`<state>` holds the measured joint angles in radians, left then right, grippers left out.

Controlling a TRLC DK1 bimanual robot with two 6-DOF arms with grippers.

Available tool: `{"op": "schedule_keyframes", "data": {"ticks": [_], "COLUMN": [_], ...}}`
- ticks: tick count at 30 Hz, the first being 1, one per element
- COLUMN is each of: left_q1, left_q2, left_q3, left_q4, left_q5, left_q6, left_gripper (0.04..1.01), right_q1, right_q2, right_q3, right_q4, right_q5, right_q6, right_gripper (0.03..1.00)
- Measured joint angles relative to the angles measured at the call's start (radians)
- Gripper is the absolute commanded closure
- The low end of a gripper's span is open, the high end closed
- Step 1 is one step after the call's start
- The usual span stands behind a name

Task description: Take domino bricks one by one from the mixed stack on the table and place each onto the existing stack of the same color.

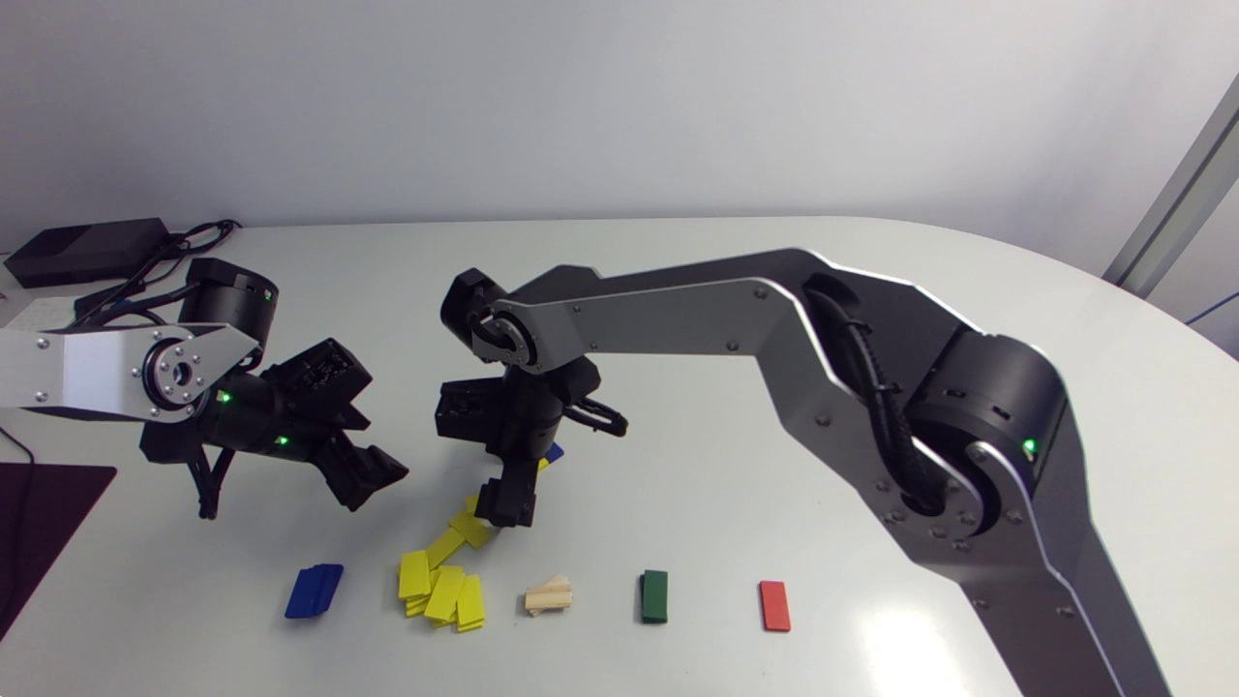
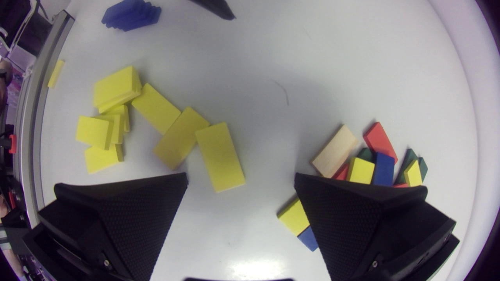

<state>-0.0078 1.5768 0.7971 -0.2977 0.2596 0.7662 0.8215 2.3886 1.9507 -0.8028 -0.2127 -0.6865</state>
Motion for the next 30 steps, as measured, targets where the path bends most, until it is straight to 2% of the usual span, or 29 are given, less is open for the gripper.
{"op": "schedule_keyframes", "data": {"ticks": [2, 3, 7, 10, 11, 12, 14, 17, 22, 26, 30], "left_q1": [0.005, 0.007, 0.009, 0.013, 0.016, 0.02, 0.023, 0.025, 0.025, 0.025, 0.024], "left_q2": [0.01, 0.015, 0.028, 0.04, 0.043, 0.047, 0.051, 0.052, 0.052, 0.052, 0.052], "left_q3": [0.001, 0.002, 0.003, 0.015, 0.019, 0.023, 0.026, 0.027, 0.027, 0.027, 0.027], "left_q4": [0.0, 0.0, 0.0, 0.001, 0.0, 0.002, 0.002, 0.003, 0.003, 0.003, -0.001], "left_q5": [0.004, 0.006, 0.017, 0.022, 0.022, 0.022, 0.022, 0.022, 0.022, 0.022, 0.022], "left_q6": [0.0, 0.0, 0.003, 0.003, 0.003, 0.003, 0.003, 0.003, 0.003, 0.003, 0.003], "left_gripper": [0.066, 0.066, 0.066, 0.066, 0.066, 0.066, 0.066, 0.066, 0.066, 0.066, 0.066], "right_q1": [0.004, 0.006, 0.006, 0.01, 0.011, 0.015, 0.025, 0.043, 0.057, 0.057, 0.057], "right_q2": [0.012, 0.019, 0.034, 0.034, 0.034, 0.034, 0.032, 0.024, -0.004, -0.026, -0.044], "right_q3": [0.026, 0.038, 0.062, 0.062, 0.061, 0.061, 0.058, 0.042, -0.012, -0.05, -0.077], "right_q4": [-0.011, -0.015, -0.031, -0.035, -0.036, -0.036, -0.035, -0.032, -0.006, 0.013, 0.032], "right_q5": [0.021, 0.031, 0.034, 0.034, 0.034, 0.034, 0.034, 0.034, 0.032, 0.034, 0.069], "right_q6": [-0.004, -0.006, -0.011, -0.014, -0.014, -0.015, -0.019, -0.031, -0.037, -0.037, -0.037], "right_gripper": [0.075, 0.113, 0.223, 0.262, 0.33, 0.466, 0.651, 0.684, 0.83, 0.844, 0.852]}}
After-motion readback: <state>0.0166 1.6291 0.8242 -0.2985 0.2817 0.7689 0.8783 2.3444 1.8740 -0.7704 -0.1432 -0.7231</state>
